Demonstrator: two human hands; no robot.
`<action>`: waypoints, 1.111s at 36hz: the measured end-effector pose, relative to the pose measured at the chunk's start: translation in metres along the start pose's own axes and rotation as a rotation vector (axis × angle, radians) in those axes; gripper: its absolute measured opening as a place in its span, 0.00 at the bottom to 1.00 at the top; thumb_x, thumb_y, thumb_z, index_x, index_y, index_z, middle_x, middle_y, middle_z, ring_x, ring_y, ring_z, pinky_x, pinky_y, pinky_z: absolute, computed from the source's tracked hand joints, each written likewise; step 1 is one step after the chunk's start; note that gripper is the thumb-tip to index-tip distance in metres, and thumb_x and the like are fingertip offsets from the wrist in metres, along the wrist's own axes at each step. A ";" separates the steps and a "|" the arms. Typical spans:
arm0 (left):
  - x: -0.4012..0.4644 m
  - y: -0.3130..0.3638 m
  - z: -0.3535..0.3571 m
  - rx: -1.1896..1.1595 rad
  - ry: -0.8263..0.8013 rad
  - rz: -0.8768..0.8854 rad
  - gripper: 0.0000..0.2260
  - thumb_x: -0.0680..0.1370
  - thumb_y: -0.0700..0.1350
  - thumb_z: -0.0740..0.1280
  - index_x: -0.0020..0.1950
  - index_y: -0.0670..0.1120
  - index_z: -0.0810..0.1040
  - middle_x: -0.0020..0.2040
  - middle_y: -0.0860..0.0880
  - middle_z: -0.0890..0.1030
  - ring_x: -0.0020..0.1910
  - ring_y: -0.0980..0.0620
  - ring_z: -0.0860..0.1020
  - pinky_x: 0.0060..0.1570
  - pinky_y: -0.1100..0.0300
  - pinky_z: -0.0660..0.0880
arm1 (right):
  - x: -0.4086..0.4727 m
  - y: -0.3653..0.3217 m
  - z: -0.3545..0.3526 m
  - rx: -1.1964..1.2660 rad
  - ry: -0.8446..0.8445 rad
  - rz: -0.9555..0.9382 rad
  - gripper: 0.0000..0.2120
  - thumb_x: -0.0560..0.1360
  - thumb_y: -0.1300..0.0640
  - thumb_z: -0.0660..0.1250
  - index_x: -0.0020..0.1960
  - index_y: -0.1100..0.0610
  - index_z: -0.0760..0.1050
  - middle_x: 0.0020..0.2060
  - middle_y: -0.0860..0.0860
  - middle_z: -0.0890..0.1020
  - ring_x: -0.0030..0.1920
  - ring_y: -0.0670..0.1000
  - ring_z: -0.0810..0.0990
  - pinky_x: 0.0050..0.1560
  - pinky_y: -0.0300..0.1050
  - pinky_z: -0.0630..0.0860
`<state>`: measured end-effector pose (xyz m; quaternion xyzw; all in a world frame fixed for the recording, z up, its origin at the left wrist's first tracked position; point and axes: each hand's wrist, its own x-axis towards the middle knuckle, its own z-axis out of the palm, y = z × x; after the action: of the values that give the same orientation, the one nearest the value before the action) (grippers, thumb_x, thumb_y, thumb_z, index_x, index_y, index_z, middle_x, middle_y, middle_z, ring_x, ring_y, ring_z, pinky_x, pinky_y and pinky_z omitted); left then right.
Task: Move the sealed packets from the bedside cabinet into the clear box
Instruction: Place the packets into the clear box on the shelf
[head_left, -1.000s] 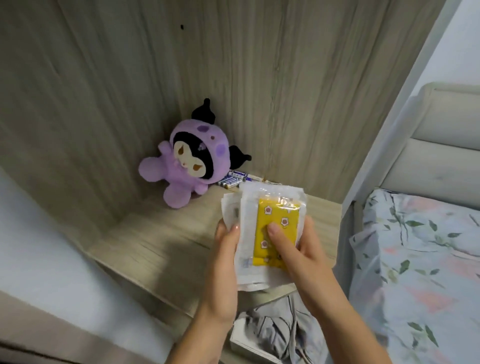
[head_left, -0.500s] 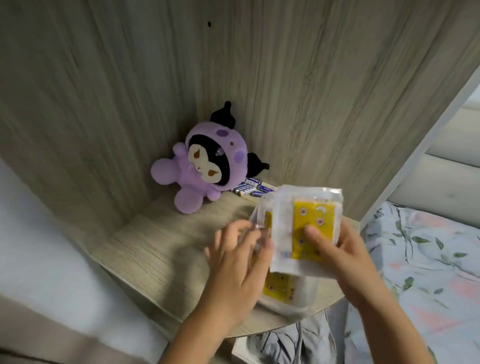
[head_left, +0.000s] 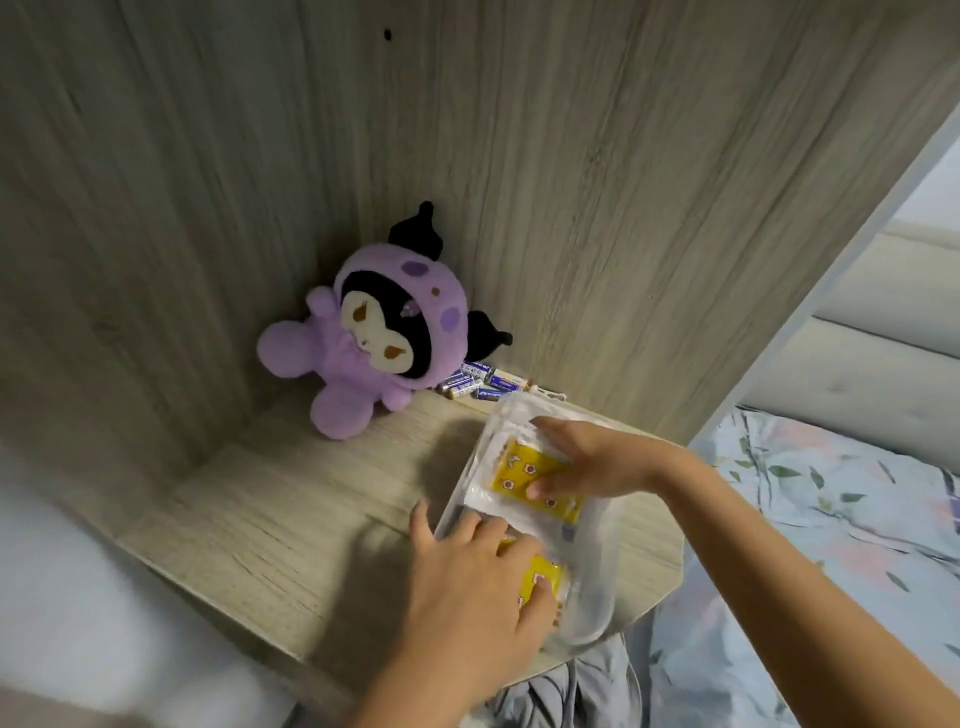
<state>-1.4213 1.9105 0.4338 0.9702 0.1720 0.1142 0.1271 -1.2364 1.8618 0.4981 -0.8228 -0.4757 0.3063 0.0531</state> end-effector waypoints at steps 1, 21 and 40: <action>0.000 0.001 -0.001 0.001 0.016 0.000 0.14 0.70 0.59 0.59 0.45 0.57 0.81 0.46 0.59 0.81 0.48 0.55 0.80 0.53 0.35 0.73 | -0.001 -0.001 0.000 -0.013 -0.003 0.005 0.37 0.75 0.45 0.66 0.76 0.59 0.54 0.74 0.52 0.64 0.73 0.51 0.62 0.70 0.41 0.59; 0.001 0.002 0.002 0.011 0.121 -0.025 0.11 0.67 0.58 0.60 0.39 0.54 0.76 0.36 0.58 0.78 0.34 0.55 0.78 0.48 0.43 0.77 | 0.006 -0.004 0.011 -0.088 0.204 -0.077 0.23 0.76 0.51 0.66 0.69 0.54 0.69 0.57 0.50 0.77 0.55 0.51 0.74 0.45 0.36 0.62; 0.000 0.001 0.003 0.041 0.121 -0.020 0.19 0.70 0.59 0.58 0.45 0.50 0.83 0.40 0.54 0.83 0.38 0.52 0.80 0.44 0.47 0.79 | -0.028 -0.005 0.071 -0.296 0.517 -0.079 0.29 0.78 0.44 0.60 0.76 0.51 0.59 0.73 0.49 0.67 0.72 0.53 0.66 0.66 0.46 0.69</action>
<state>-1.4203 1.9089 0.4317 0.9621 0.1912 0.1679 0.0979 -1.2894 1.8274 0.4552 -0.8533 -0.5174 0.0119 0.0638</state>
